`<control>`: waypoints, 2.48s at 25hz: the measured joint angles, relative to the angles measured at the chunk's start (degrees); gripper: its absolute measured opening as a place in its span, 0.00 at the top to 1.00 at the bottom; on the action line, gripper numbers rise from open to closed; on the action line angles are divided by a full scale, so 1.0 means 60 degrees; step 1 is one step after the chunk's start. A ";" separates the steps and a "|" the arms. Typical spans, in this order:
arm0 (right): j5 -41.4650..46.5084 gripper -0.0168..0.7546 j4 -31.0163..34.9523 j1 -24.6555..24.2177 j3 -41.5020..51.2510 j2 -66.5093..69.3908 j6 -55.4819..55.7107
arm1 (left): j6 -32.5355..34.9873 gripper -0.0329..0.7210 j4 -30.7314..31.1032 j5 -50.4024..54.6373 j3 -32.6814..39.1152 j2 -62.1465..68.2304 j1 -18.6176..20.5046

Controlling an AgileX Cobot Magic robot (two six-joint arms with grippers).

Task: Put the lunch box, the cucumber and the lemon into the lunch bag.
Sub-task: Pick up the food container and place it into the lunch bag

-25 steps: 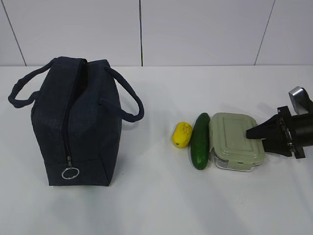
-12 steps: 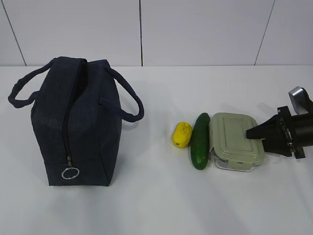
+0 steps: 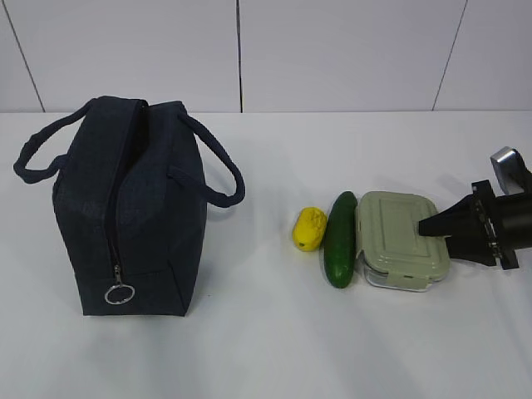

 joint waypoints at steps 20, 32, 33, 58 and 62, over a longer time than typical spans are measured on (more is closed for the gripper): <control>0.0017 0.50 0.0003 0.0000 0.0000 0.0000 0.0000 | 0.0000 0.65 -0.1279 -0.0226 0.0000 0.0000 0.0000; 0.0017 0.50 -0.0053 0.0000 0.0000 -0.0025 0.0238 | 0.0000 0.65 -0.1775 -0.1270 -0.0092 0.0631 0.0000; 0.0017 0.50 -0.0079 0.0000 0.0000 -0.0029 0.0276 | 0.0000 0.65 -0.1796 -0.1290 -0.0092 0.0827 0.0000; -0.0084 0.50 -0.0847 0.0000 0.0043 -0.2752 0.1670 | 0.0000 0.64 -0.2896 -0.4189 -0.0092 0.4846 0.0000; -0.0038 0.50 -0.0670 0.0000 0.0059 -0.3228 0.1833 | 0.0000 0.64 -0.3618 -0.4866 -0.0092 0.6086 0.0000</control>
